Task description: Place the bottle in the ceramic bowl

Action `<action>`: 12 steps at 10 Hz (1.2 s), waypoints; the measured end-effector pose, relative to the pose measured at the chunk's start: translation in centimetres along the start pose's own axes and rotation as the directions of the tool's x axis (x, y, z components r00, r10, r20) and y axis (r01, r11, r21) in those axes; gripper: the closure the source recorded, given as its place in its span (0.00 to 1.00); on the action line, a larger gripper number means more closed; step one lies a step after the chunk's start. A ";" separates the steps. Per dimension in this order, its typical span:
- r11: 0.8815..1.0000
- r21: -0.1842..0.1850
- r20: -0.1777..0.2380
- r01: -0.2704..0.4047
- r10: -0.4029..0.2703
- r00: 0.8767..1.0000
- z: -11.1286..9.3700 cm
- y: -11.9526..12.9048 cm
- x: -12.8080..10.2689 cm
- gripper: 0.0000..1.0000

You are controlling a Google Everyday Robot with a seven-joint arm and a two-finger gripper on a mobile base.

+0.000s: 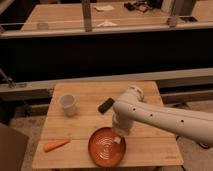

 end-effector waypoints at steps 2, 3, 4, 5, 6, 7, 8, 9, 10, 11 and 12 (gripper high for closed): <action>1.000 0.000 -0.002 0.003 -0.003 1.000 -0.2 -0.1 -0.2 0.87; 1.000 -0.002 -0.001 0.002 -0.002 1.000 0.0 -0.1 -0.3 0.87; 1.000 -0.003 -0.001 0.007 -0.007 1.000 0.3 -0.5 -0.5 0.87; 1.000 -0.003 -0.001 0.013 -0.013 1.000 0.4 -0.9 -0.7 0.87; 1.000 -0.007 -0.003 0.015 -0.015 1.000 0.5 -0.9 -0.8 0.87; 1.000 -0.011 -0.005 0.016 -0.016 1.000 0.6 -0.9 -0.9 0.87; 1.000 -0.011 -0.001 0.018 -0.018 1.000 0.8 -1.2 -1.1 0.87; 1.000 -0.013 -0.003 0.024 -0.024 1.000 1.0 -1.7 -1.2 0.87; 1.000 -0.011 -0.005 0.025 -0.025 1.000 1.2 -1.9 -1.2 0.87; 1.000 -0.015 -0.002 0.026 -0.026 1.000 1.3 -2.0 -1.3 0.89; 0.999 -0.016 -0.005 0.028 -0.028 1.000 1.4 -2.1 -1.2 0.92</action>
